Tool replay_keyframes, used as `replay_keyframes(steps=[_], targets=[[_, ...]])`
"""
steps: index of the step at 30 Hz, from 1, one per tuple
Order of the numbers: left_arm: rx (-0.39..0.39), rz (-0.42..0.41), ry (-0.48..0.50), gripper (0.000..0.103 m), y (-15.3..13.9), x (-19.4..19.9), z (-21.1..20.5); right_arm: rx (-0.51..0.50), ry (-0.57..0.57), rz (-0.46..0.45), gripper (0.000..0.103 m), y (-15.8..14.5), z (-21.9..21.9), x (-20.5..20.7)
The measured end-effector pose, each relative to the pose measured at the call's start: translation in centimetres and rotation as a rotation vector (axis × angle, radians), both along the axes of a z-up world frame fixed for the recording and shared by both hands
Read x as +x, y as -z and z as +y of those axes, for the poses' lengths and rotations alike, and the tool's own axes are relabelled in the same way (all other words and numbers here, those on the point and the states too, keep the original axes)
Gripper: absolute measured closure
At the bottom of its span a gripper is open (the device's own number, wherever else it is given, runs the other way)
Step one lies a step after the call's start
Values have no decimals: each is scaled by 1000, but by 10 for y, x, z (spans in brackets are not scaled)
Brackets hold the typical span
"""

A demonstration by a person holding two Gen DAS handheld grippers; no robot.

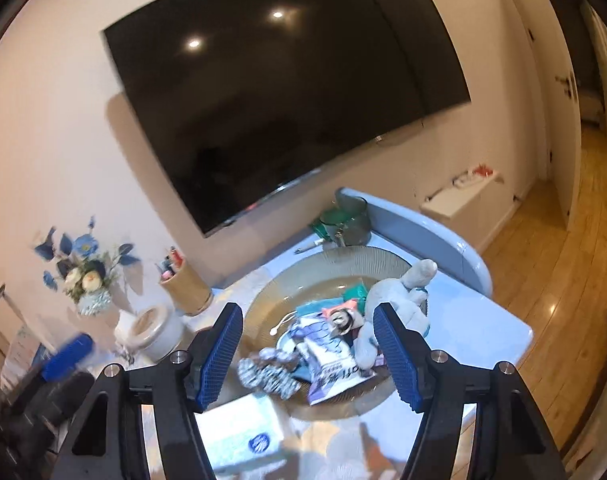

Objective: Organize soft objects
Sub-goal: 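Return both tools to the bed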

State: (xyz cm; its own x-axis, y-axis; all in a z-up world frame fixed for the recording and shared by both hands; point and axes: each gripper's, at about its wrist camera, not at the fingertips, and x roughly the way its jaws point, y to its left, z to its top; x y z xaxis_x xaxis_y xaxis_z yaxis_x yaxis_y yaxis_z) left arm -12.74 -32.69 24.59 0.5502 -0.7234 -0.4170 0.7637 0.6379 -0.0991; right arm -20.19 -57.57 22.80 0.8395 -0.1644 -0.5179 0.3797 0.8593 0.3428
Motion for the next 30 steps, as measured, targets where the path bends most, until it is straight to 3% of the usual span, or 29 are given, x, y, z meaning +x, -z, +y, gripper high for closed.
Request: replay_keyframes(steps=[2,6,7,8,9,11,12,13,14,17,20,25,30], targets=[[-16,-33,-49,18,-7,-3,32,-46,-28,8,36,-6,25,-6],[-9,-141,-226,18,-32,-8,121,-92,-169,18,34,-6,87,0],[-5,-164,-267,12,-36,-7,138,-102,-202,20,34,-4,100,3],[2,-184,-315,1,-42,-7,157,-119,-250,24,34,-3,121,9],[11,-206,-385,0,-46,-7,179,-139,-301,29,34,-1,144,16],[14,-237,-535,0,-46,-2,220,-173,-395,34,30,4,186,29],[23,-232,-592,0,-42,4,237,-186,-438,39,21,8,206,37],[44,-203,-623,0,-35,14,257,-199,-477,46,12,13,229,47],[48,-166,-637,0,-26,25,270,-209,-511,56,10,21,250,57],[70,5,-673,0,28,70,310,-238,-596,118,10,53,303,92],[66,121,-697,1,82,103,334,-291,-628,195,10,96,341,127],[35,322,-720,1,176,150,362,-290,-657,296,10,165,364,167],[56,403,-770,2,216,162,365,-259,-637,353,10,200,360,181]])
